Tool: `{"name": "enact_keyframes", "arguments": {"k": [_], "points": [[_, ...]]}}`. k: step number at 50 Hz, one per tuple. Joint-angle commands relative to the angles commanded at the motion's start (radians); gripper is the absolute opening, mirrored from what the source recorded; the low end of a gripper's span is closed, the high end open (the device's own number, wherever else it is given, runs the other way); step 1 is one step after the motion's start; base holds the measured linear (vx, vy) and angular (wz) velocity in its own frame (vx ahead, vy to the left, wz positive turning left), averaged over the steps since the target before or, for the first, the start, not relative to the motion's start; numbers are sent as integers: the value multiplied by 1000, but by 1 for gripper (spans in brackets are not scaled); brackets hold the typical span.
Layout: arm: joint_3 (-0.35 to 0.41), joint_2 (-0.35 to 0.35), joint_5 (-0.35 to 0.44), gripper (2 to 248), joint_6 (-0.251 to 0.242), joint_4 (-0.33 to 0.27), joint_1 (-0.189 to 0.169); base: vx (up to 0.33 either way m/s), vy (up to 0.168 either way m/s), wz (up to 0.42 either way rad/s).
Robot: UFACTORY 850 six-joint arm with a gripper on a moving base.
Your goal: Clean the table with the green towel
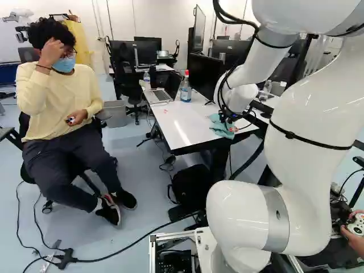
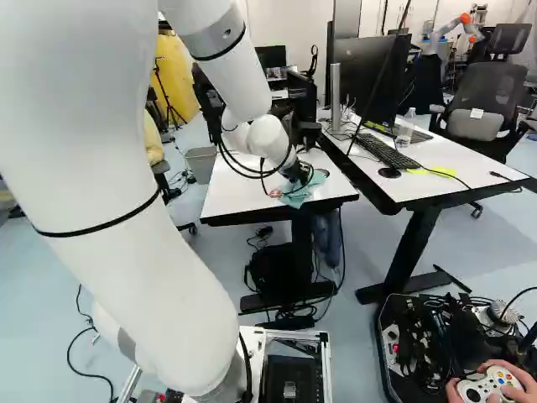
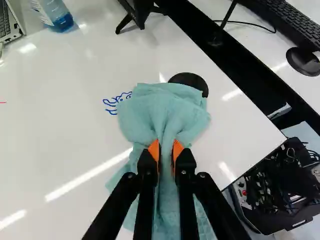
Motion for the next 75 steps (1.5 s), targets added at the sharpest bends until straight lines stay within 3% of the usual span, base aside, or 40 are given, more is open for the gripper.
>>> {"name": "enact_keyframes", "arguments": {"k": [17,46,75], "points": [[-12,-11,-2,51,0,0,2,0,0,0],[-154,-136,-2,51,0,0,22,0,0,0],[-252,-217,-2,51,0,0,96,0,0,0]]}}
